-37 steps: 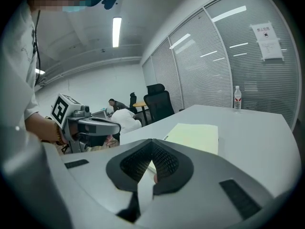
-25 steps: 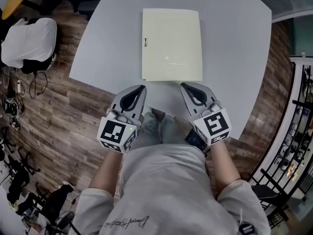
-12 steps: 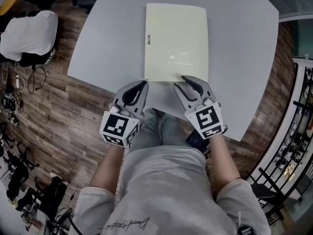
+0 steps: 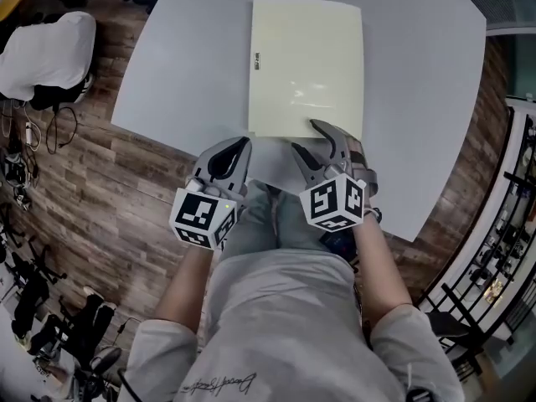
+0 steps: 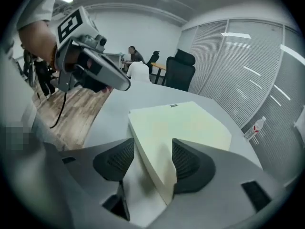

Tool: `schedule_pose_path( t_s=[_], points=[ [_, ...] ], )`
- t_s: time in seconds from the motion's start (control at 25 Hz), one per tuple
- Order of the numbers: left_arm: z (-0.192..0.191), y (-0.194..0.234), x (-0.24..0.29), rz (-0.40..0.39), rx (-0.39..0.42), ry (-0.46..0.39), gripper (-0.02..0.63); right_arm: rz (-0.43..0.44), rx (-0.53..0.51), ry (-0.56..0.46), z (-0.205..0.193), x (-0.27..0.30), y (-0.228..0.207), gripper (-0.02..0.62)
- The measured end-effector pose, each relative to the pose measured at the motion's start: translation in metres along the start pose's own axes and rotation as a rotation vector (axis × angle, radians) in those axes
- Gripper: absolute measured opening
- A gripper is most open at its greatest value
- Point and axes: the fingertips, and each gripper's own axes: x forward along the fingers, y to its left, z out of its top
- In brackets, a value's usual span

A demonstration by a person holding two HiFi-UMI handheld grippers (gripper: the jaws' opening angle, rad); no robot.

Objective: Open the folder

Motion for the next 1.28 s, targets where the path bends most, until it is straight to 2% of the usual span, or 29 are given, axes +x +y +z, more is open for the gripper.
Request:
schedule_pose_path(
  t_s=[0.16,0.48,1.0,1.28],
  points=[
    [-0.004,0.004,0.001,0.005,-0.013,0.004,0.009,-0.046,-0.094,0.054,-0.005,0.014,0.004,0.264],
    [-0.012,0.012,0.005,0.018,-0.027,0.022,0.009,-0.087,-0.135,0.065,-0.012,0.032,-0.001,0.263],
    [-0.029,0.024,0.026,0.033,-0.010,0.066,0.009,-0.028,0.012,-0.004,0.000,0.021,-0.001,0.142],
    [-0.030,0.027,0.049,0.040,0.031,0.069,0.009,-0.075,-0.013,-0.036,0.004,0.014,-0.003,0.060]
  ],
)
